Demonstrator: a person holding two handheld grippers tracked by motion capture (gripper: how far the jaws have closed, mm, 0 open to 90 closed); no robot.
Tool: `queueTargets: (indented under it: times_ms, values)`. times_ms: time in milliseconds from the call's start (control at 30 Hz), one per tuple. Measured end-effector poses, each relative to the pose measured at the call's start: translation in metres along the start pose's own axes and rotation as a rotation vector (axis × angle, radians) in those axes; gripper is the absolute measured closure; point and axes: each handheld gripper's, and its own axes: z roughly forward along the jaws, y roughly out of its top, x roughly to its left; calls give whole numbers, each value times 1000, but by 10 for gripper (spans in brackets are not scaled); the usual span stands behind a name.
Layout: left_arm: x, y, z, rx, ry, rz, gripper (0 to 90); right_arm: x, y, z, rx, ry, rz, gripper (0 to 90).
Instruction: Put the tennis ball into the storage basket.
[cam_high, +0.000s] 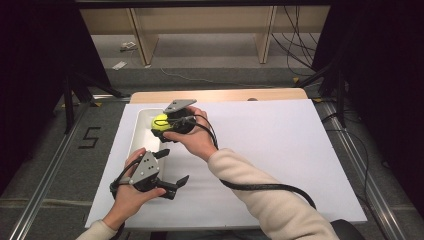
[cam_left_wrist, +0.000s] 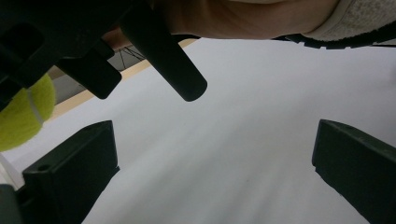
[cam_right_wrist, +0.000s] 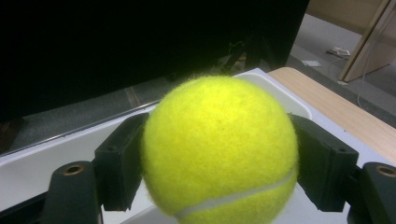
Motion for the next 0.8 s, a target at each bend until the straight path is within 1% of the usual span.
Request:
queueTargets:
  times_ms: [333, 400, 467, 567, 800]
  values:
    - [0, 0, 0, 2, 1, 5, 0, 2, 4, 4, 12, 16, -17, 267]
    - [-1, 1, 0, 0, 0, 5, 0, 3, 4, 6, 16, 19, -12, 266]
    - [0, 1, 0, 2, 1, 5, 0, 3, 5, 7, 18, 22, -21, 266]
    - [0, 0, 0, 2, 2, 4, 0, 3, 7, 8, 19, 29, -14, 266]
    - [0, 0, -1, 1, 1, 3, 0, 3, 9, 11, 20, 31, -15, 266]
